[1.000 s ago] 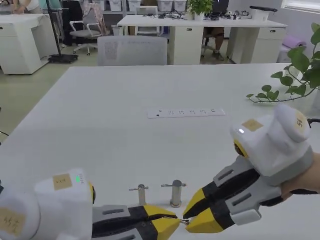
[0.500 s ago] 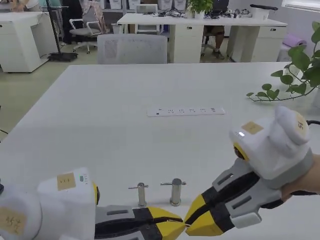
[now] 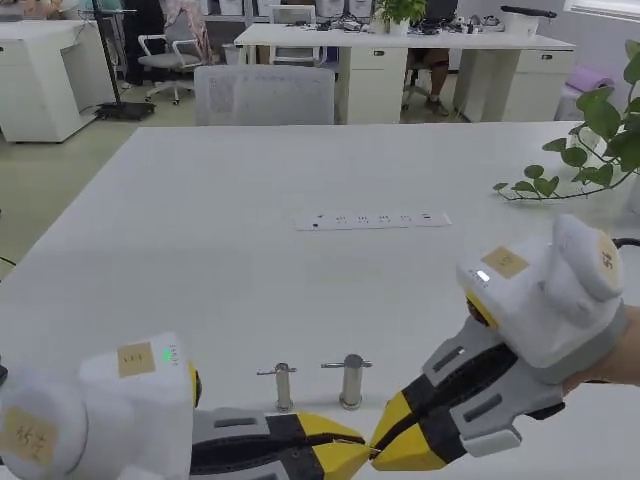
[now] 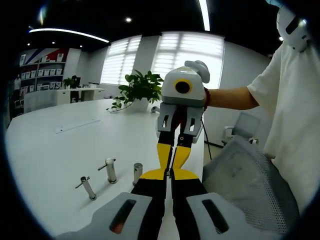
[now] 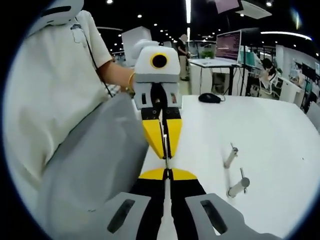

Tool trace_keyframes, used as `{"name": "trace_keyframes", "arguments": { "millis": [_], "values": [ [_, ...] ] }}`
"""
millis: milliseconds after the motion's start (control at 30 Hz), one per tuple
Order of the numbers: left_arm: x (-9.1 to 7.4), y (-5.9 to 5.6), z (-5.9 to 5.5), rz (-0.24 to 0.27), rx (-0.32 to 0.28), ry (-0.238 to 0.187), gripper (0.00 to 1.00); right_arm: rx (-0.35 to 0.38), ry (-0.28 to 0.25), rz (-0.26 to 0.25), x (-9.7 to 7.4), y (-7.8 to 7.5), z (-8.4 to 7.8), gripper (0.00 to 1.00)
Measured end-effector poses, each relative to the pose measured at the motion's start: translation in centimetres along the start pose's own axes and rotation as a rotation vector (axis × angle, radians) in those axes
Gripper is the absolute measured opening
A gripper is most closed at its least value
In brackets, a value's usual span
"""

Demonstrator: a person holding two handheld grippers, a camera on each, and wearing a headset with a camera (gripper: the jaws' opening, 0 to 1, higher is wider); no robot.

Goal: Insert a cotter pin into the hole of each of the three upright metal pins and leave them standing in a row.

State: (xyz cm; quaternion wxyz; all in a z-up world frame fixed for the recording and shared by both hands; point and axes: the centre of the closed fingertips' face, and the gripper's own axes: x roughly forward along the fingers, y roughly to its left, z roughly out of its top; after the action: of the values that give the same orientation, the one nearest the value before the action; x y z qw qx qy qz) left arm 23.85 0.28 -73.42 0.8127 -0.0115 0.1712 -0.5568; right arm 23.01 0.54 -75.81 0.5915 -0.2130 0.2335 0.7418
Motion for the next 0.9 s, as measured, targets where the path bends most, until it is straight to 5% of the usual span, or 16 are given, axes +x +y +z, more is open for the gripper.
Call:
{"name": "trace_keyframes", "arguments": {
  "millis": [433, 900],
  "values": [
    [0.2, 0.4, -0.3, 0.043, 0.025, 0.006, 0.07, -0.063, 0.08, -0.038, -0.8, -0.3, -0.1, 0.03],
    [0.4, 1.8, -0.6, 0.123, 0.0, -0.014, 0.22, -0.064, 0.194, -0.109, -2.8, -1.5, -2.5, 0.03]
  ]
}}
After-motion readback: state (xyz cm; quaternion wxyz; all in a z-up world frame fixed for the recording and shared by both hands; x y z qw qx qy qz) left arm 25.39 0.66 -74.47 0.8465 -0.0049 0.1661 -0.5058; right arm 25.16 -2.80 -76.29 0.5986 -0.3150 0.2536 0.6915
